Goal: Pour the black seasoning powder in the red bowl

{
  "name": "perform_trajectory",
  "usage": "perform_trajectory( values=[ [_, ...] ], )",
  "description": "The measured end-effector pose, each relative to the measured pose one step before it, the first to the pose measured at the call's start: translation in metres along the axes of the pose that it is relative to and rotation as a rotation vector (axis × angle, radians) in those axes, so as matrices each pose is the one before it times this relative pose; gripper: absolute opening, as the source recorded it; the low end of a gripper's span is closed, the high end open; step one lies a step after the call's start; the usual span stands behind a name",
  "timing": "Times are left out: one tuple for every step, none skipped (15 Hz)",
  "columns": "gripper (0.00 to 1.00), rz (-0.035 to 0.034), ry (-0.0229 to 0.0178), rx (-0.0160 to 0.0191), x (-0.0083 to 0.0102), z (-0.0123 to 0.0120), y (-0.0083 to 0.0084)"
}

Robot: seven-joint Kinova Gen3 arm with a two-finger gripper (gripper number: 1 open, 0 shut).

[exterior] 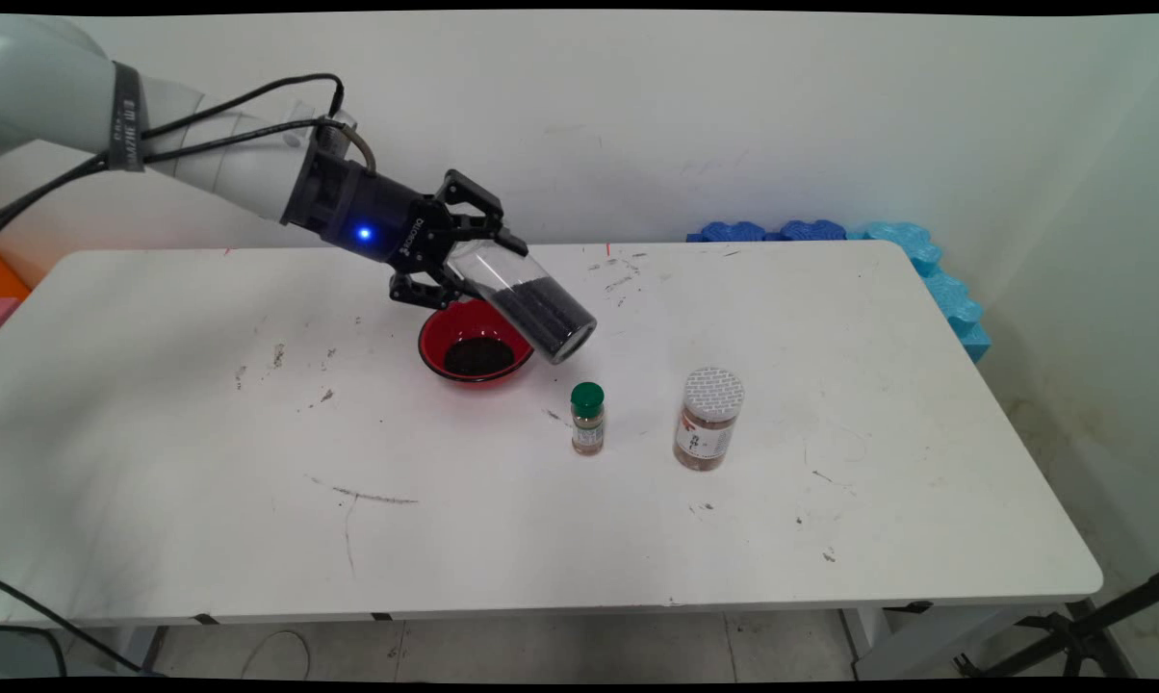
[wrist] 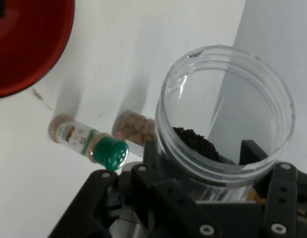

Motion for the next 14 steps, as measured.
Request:
perform_trajectory(
  values=[
    [0.0,-0.03716,-0.00161,-0.00376,0.00067,0.00172,-0.00059],
    [0.0,-0.03794,-0.00174,-0.00384,0.00048,0.00164,-0.00072],
    [0.0,-0.03326,-0.00174,-0.00405,0.0003,0.00127,-0.00056],
    [0.0,-0.03759,-0.00245,-0.0038,0.00035,0.00156,-0.00094],
    [0.0,-0.03042,-0.00278,-0.0034,0.00026,0.00144,-0.00063],
    [0.0,-0.02029,-0.00199,-0.00197,0.00021,0.00102,-0.00056],
    [0.0,-0.03404,-0.00339,-0.00346,0.00045,0.00174,-0.00091],
    [0.0,-0.03013,-0.00263,-0.00321,0.00059,0.00151,-0.00081],
    [0.0,-0.03456,-0.00266,-0.0045,0.00084,0.00164,-0.00084],
    [0.0,-0.02864,-0.00233,-0.00372,0.00075,0.00158,-0.00053],
    [0.0,-0.03467,-0.00157,-0.00556,0.00131,0.00167,-0.00053],
    [0.0,-0.03052,-0.00172,-0.00435,0.00119,0.00175,-0.00047],
    [0.0,-0.02758,-0.00158,-0.00425,0.00123,0.00148,-0.00046],
    [0.0,-0.02164,-0.00193,-0.0028,0.00089,0.00132,-0.00046]
  ],
)
